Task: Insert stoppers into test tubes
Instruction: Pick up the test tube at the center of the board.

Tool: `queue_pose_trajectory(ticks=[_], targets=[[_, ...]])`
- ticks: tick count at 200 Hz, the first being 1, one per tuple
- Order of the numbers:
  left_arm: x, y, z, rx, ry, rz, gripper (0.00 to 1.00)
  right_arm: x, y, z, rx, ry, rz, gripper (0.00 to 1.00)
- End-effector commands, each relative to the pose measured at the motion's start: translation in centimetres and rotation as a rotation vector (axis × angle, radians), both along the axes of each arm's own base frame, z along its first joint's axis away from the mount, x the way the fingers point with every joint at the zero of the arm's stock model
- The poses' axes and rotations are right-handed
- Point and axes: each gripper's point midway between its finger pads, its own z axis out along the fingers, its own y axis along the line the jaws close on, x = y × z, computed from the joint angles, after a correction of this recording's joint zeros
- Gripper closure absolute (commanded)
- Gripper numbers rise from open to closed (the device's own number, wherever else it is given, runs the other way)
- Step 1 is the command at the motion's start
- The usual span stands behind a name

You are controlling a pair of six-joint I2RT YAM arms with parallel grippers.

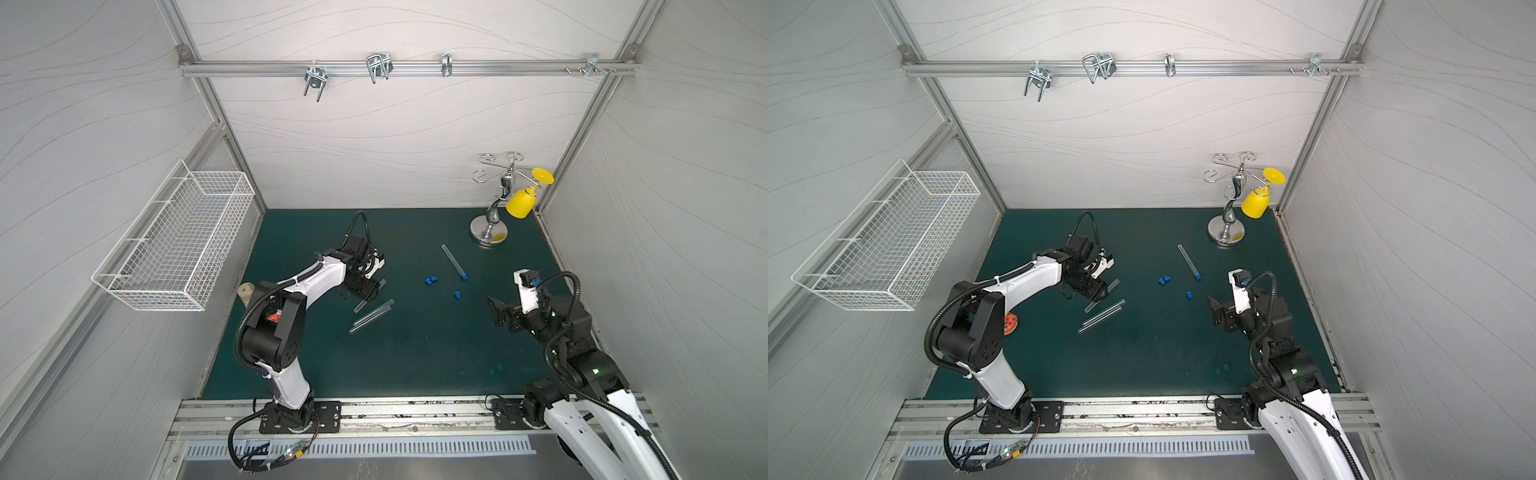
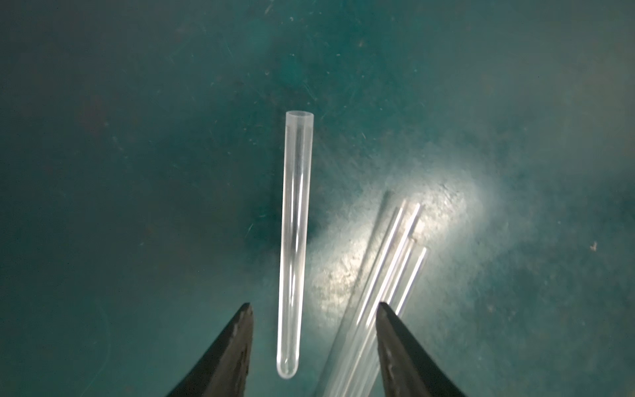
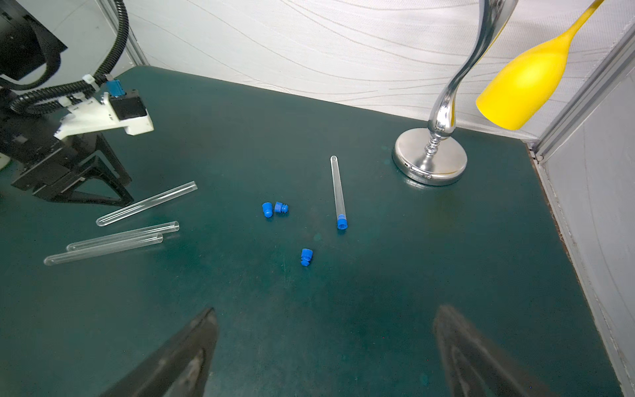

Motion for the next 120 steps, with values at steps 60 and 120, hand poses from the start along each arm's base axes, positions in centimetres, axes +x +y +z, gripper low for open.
queue_pose_trajectory(ticks=[60,120], targets=[[1.5,0.3,-2.5,0.092,0.045,0.022,0.57,0.2,-0.2,0.8,0.0,-0.05,-0.015,0.01],[1.0,0.4,-4.2,0.125,0.091,0.01,0.67,0.2,-0.3,0.7,0.002,-0.047,-0.026,0.01]])
